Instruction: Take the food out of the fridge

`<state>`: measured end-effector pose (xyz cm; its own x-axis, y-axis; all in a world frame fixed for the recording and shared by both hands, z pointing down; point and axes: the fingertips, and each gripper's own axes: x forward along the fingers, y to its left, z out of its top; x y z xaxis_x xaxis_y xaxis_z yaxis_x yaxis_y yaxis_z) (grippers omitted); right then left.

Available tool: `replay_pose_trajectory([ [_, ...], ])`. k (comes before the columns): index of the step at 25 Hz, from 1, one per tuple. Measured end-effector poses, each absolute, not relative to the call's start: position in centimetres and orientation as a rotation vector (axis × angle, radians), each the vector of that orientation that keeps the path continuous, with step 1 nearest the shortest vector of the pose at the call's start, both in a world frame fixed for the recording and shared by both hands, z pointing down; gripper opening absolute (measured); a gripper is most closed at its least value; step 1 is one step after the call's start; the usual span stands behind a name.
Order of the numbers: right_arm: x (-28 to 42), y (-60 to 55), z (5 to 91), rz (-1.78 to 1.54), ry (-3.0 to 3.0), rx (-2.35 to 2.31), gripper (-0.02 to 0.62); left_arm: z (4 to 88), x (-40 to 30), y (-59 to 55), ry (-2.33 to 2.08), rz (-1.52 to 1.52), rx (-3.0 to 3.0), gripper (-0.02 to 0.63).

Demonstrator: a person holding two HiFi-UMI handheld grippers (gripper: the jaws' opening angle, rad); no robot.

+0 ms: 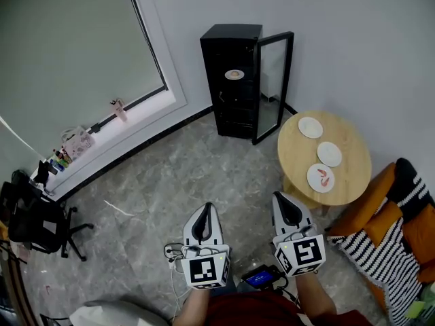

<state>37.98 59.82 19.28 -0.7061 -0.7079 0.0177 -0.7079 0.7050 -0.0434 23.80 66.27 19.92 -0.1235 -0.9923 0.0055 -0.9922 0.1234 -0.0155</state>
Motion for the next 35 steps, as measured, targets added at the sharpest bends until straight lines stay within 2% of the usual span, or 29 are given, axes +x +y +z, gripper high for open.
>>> replay_pose_trajectory([
  [12,34.1,56.4,19.7,-0.045,2.913,-1.239,0.02,20.5,20.2,62.5,2.331,0.006,-2.11,0.014],
  [35,20.2,47.3,18.7,-0.027,2.902,-1.349,0.02,20.0,5.7,52.9,2.271,0.016,-2.202,0.014],
])
